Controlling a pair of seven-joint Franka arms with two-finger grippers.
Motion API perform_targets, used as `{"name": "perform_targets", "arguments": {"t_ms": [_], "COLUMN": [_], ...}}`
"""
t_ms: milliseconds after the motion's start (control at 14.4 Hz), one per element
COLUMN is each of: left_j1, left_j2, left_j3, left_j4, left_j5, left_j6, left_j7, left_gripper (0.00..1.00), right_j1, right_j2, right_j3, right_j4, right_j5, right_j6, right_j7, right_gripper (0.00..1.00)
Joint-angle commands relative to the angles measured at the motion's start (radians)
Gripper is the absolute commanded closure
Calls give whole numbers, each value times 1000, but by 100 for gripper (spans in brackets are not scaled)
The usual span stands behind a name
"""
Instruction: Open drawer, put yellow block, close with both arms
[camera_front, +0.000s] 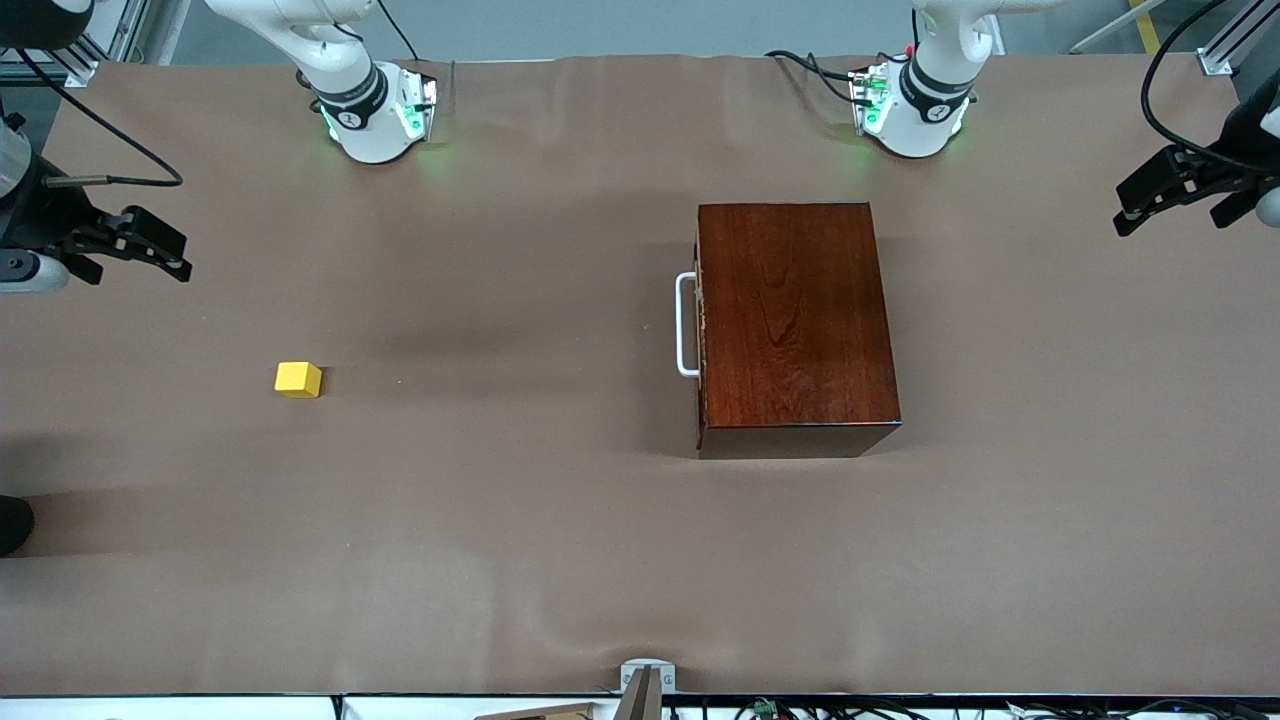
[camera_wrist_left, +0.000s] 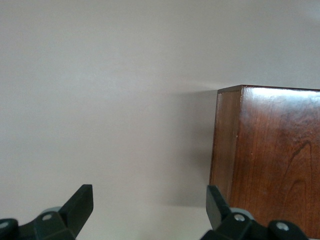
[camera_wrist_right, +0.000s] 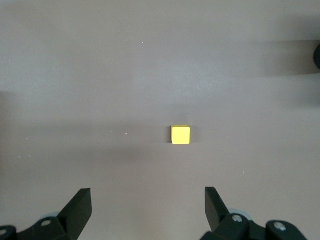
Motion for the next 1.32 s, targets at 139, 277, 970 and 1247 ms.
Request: {"name": "perform_targets", "arguments": {"t_ms": [139,277,970,1247], "left_j1": [10,11,-9,-9], "left_j2": [16,16,19,37], "left_j3": [-6,-6,-33,-96], "left_j4": [27,29,43,47], "left_j5": [-1,-1,2,0], "left_j6": [-22,-22,-22,-22], "left_j7": [11,5,-64,-119], "left_gripper": [0,0,0,0], "right_j1": [-17,-17,-17,-17], "right_j2": [-1,0,0,0], "right_j3": [10,10,10,10], "right_j4": [0,0,0,0], "right_j5": [14,14,14,14], "right_j6": [-3,-2,1,1], "right_j7": [-5,-5,-5,-5], "right_gripper": [0,0,0,0]}}
